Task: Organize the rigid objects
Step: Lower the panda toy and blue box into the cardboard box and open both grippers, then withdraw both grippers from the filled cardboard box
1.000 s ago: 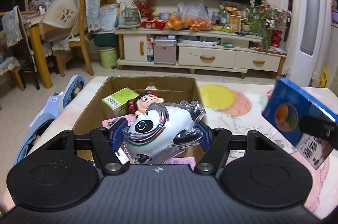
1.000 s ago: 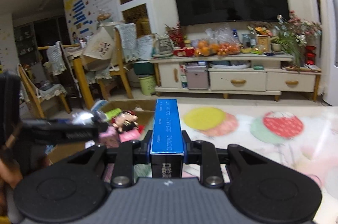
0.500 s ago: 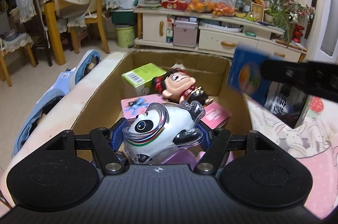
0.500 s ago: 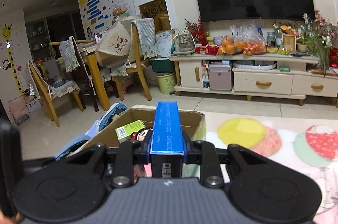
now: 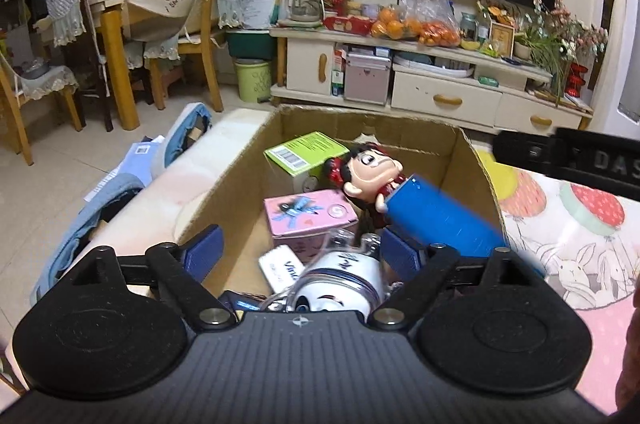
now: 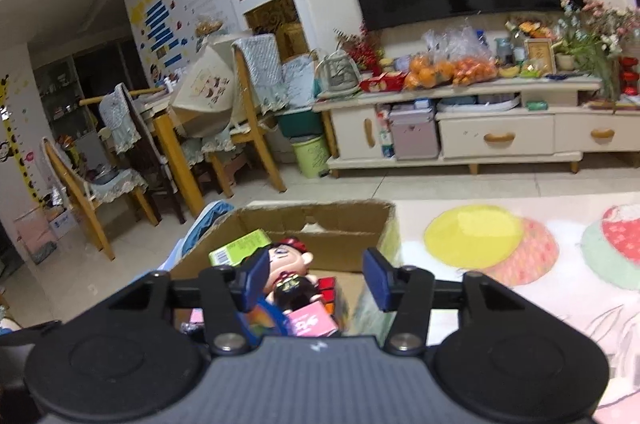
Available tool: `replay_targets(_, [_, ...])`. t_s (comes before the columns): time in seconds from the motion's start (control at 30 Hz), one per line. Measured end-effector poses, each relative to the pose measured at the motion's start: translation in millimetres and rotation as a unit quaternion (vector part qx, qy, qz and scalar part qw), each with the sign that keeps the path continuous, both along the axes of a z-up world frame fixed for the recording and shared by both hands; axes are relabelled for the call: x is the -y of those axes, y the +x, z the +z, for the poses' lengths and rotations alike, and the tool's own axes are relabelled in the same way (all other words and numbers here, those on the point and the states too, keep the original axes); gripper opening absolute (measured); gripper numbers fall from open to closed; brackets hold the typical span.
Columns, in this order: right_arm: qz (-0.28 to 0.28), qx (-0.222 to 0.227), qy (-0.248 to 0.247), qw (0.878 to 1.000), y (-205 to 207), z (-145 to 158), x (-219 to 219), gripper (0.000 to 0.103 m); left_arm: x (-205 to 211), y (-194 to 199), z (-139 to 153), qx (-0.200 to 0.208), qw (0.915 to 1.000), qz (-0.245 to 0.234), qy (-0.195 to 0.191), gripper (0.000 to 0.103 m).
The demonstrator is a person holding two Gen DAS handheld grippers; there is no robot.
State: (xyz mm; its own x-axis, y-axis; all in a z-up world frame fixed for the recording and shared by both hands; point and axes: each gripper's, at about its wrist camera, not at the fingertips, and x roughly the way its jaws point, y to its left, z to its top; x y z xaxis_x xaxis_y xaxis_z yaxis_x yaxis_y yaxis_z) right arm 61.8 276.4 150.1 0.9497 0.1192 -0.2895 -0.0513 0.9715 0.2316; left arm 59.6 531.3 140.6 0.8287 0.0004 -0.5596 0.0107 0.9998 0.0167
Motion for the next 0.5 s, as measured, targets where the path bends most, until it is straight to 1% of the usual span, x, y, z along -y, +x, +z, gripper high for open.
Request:
replay_targets(0.17, [-0.022,0.005,-0.010,1.000,-9,-1,3,0.060,-9,-9,8,0.018,0.9997,0.009,-0.010,0.103])
replay_targets(0.27, [-0.031,0.003,-0.020,0.999,-17,-5,0,0.068,-13,-12,9,0.020,0.9995,0.009,-0.021,0.103])
replay_targets(0.33, [-0.038,0.003,-0.028,0.999,-23,-7,-2,0.079,-12,-14,8,0.019,0.9996,0.007,-0.020,0.103])
replay_targets(0.4, [-0.049,0.001,-0.038,0.998,-31,-10,-5,0.086,-11,-17,8,0.021,0.9996,0.005,-0.015,0.103])
replay_targets(0.5, [-0.063,-0.012,-0.043,0.997,-38,-12,-5,0.087,-9,-22,8,0.027,0.9996,0.002,-0.009,0.103])
